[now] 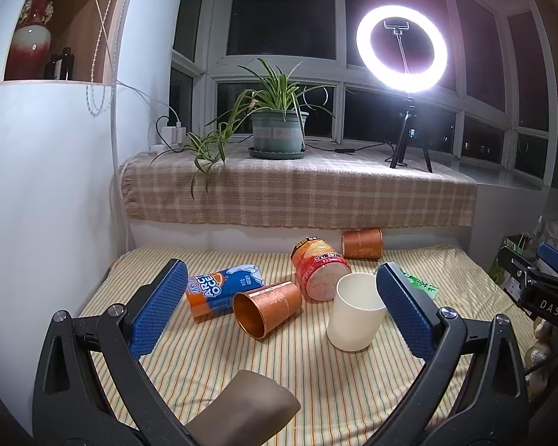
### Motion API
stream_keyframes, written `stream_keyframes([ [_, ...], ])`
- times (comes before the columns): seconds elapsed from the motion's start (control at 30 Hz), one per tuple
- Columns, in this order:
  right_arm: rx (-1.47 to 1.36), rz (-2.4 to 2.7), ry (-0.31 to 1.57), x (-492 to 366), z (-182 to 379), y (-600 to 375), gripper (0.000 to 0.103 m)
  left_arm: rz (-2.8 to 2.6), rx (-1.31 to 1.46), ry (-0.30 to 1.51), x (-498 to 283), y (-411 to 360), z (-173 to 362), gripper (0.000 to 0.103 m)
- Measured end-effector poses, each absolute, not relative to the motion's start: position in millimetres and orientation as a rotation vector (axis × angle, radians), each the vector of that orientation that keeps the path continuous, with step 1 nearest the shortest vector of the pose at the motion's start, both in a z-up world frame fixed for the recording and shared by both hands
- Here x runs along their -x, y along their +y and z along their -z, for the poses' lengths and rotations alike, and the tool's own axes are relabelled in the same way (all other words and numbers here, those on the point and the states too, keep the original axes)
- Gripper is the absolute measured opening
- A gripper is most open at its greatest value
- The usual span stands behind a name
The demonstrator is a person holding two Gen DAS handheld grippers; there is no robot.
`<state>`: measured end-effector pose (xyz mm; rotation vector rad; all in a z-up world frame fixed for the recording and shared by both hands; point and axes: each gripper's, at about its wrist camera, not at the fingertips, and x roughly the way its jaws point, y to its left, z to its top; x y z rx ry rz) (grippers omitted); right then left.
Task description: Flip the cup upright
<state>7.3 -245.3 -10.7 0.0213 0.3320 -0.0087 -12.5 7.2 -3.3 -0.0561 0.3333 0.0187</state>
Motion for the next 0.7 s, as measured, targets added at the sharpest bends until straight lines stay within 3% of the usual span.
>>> stream_keyframes([
  [0.7, -0.029, 0.017, 0.35, -11.4, 14.8, -246.9, 0.102, -0.028, 0.053, 0.331, 12.5, 7.8, 1.8, 0.103],
])
